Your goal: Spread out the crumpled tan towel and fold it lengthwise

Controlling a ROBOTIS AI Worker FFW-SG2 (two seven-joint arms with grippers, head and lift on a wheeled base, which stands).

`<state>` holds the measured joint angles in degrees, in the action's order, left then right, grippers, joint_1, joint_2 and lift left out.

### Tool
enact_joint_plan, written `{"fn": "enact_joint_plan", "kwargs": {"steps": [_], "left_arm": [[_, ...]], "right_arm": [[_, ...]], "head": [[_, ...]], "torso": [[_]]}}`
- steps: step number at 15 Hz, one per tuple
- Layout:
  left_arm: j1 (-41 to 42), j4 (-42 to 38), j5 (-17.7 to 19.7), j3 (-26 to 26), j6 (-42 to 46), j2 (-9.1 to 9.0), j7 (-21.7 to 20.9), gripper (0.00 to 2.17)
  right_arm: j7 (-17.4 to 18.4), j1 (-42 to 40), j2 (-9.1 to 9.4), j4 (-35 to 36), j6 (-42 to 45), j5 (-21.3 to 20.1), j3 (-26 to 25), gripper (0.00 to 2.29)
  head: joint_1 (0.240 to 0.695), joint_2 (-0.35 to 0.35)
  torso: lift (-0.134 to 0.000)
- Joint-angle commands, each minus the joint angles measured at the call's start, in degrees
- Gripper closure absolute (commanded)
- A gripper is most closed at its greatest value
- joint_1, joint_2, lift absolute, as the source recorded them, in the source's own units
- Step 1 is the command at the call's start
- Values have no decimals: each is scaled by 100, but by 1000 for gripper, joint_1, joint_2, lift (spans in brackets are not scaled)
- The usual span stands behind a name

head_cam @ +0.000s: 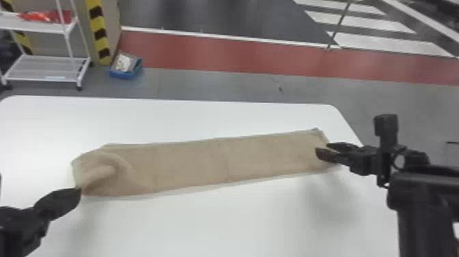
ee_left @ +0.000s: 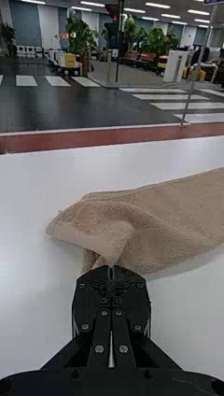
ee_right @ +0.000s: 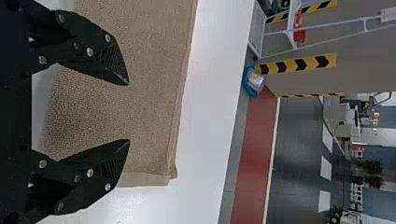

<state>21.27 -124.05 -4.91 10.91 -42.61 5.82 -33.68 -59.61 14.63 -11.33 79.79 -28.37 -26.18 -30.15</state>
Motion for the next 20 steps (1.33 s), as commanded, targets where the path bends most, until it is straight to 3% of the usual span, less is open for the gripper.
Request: {"fn": "enact_joint_plan", "kwargs": {"steps": [1, 5, 8, 15, 20], "left_arm": [[0, -5, 8, 25, 11, 16, -68, 1865], [0, -5, 8, 25, 28, 78, -148, 1865], [-35, 22, -1, 113, 134, 174, -464, 1865], [-536, 716, -291, 658, 1927, 693, -2002, 1865], [-589, 1103, -537, 746, 3210, 1018, -3250, 1889]], "right_arm": [[98, 23, 17, -148, 81, -440, 124, 2219], [309, 111, -9, -623, 327, -730, 185, 2223], [371, 146, -9, -667, 327, -766, 177, 2223], [389, 146, -9, -649, 309, -801, 185, 2223], [389, 137, -9, -649, 309, -801, 185, 2223]], "head": [[695, -213], [695, -218], [695, -225], [695, -209], [695, -210]], "torso": [[-124], [-124], [-124], [-124], [-124]]}}
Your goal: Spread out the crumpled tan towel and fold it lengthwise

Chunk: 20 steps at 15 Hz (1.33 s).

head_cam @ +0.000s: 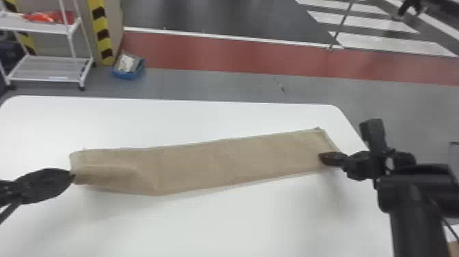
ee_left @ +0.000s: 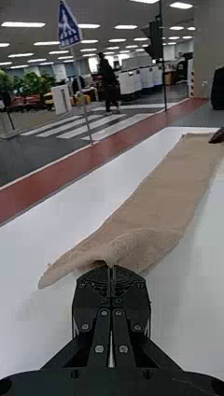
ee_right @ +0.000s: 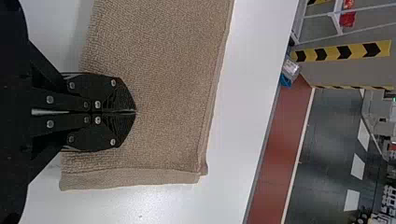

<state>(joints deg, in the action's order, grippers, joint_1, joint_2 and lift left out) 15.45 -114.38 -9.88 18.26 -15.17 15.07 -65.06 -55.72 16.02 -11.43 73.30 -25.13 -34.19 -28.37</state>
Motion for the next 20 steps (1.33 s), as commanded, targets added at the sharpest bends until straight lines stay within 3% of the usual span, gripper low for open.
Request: {"fn": "enact_joint_plan", "kwargs": {"steps": [1, 3, 6, 12, 15, 20], "left_arm": [[-42, 276, -84, 46, 923, 136, -341, 1889], [-156, 478, -225, 81, 1538, 242, -842, 1889], [-341, 601, -708, -94, 1679, 479, -1193, 1889], [-701, 874, -1815, -551, 1978, 541, -1052, 1889], [-771, 917, -2466, -630, 2540, 760, -947, 1892], [-762, 794, -3011, -745, 2769, 1086, -956, 1892]], "right_arm": [[0, -3, 0, 0, 3, 0, 7, 2223], [44, -3, 9, 0, -15, -44, 7, 2223], [53, -12, 9, 0, -15, -61, 7, 2223], [53, -29, 35, 0, -15, -88, 33, 2223], [62, -20, 35, 9, -32, -123, 68, 2223], [70, 6, 35, 0, -32, -246, 95, 2223]], "head": [[695, -213], [695, -220], [695, -229], [695, -219], [695, -214], [695, -191]], "torso": [[-124], [-124], [-124], [-124], [-124], [-124]]}}
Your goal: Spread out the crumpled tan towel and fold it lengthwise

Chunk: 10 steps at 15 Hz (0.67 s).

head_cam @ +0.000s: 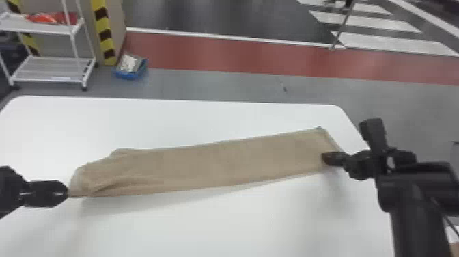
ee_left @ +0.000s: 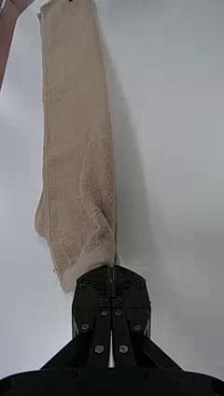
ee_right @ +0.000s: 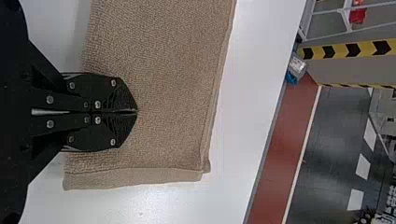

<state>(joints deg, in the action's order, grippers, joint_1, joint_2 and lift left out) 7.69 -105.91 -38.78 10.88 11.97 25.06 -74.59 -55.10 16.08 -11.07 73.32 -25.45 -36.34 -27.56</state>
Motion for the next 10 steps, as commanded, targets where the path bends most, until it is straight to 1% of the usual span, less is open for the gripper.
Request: {"fn": "enact_joint_plan", "kwargs": {"steps": [1, 2, 5, 8, 9, 10], "left_arm": [[22, -79, -236, -7, 107, 140, 14, 1892], [22, -88, -315, 1, 107, 175, 32, 1892], [5, -158, -288, 133, 107, 184, 23, 1892], [-48, -194, -183, 283, -51, 166, 32, 1882], [-30, -238, -121, 300, -156, 140, 111, 1801], [5, -299, 10, 353, -420, 122, 137, 1393]], "right_arm": [[35, 1, -9, -2, 0, -58, 22, 2223], [70, 1, -9, -37, 0, -75, 31, 2223], [70, 1, -27, -64, 17, -84, 31, 2223], [70, -8, -18, -72, 17, -119, 22, 2219], [79, -8, -27, -72, 17, -119, 22, 2223], [79, -8, -27, -81, 35, -119, 22, 2223]], "head": [[695, -190], [695, -187], [695, -174], [695, -167], [695, -164], [695, -159]], "torso": [[-124], [-124], [-124], [-124], [-124], [-124]]}}
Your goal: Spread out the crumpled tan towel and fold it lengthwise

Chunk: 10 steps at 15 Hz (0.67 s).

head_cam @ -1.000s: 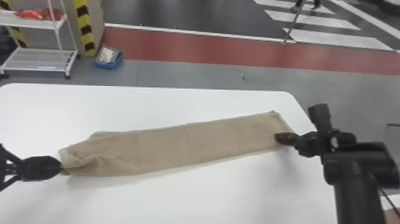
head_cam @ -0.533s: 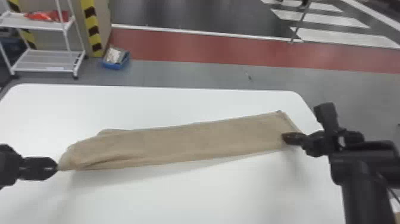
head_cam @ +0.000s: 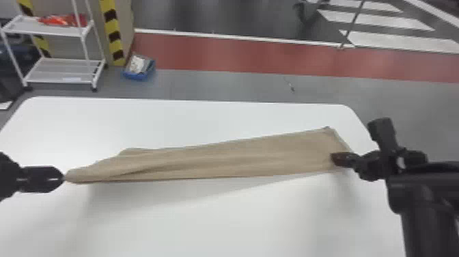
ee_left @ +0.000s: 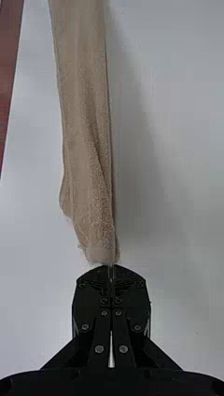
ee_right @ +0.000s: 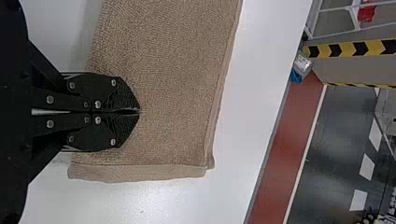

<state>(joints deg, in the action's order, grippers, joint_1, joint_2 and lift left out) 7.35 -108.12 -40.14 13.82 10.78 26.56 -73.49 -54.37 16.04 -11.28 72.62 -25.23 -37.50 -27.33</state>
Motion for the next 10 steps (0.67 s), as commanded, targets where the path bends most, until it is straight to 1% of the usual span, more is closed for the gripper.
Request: {"fn": "enact_joint_plan", "kwargs": {"steps": [1, 2, 3, 4, 6, 7, 8, 9, 10], "left_arm": [[39, -139, 270, 85, -653, -28, 19, 923], [56, -192, 349, 120, -864, -28, 28, 167], [74, -236, 384, 147, -916, -28, 19, -2], [109, -306, 410, 226, -1162, -28, 19, -2], [109, -359, 630, 323, -1602, -28, 1, 16], [83, -359, 867, 367, -2182, -63, 124, 22], [-31, -359, 1263, 375, -3131, -124, 212, 36], [-172, -359, 1615, 375, -4098, -230, 353, 93], [-260, -359, 1896, 367, -4678, -353, 537, 117]], "right_arm": [[5, -14, 3, -11, 13, -3, -9, 2223], [14, -14, -6, -29, 13, -3, -9, 2219], [22, -14, -6, -38, 13, -3, -9, 2219], [22, -22, -6, -55, 13, -3, -9, 2223], [49, -22, -6, -73, 31, -3, -18, 2223], [66, -31, -6, -73, 48, 6, -27, 2223], [66, -31, -6, -64, 48, 6, -44, 2223], [66, -31, -6, -64, 48, 32, -62, 2223], [66, -31, -6, -64, 48, 50, -106, 2223]], "head": [[695, -158], [695, -156], [695, -154], [695, -150], [695, -140], [695, -137], [695, -131], [695, -125], [695, -119]], "torso": [[-124], [-124], [-124], [-124], [-124], [-124], [-124], [-124], [-124]]}}
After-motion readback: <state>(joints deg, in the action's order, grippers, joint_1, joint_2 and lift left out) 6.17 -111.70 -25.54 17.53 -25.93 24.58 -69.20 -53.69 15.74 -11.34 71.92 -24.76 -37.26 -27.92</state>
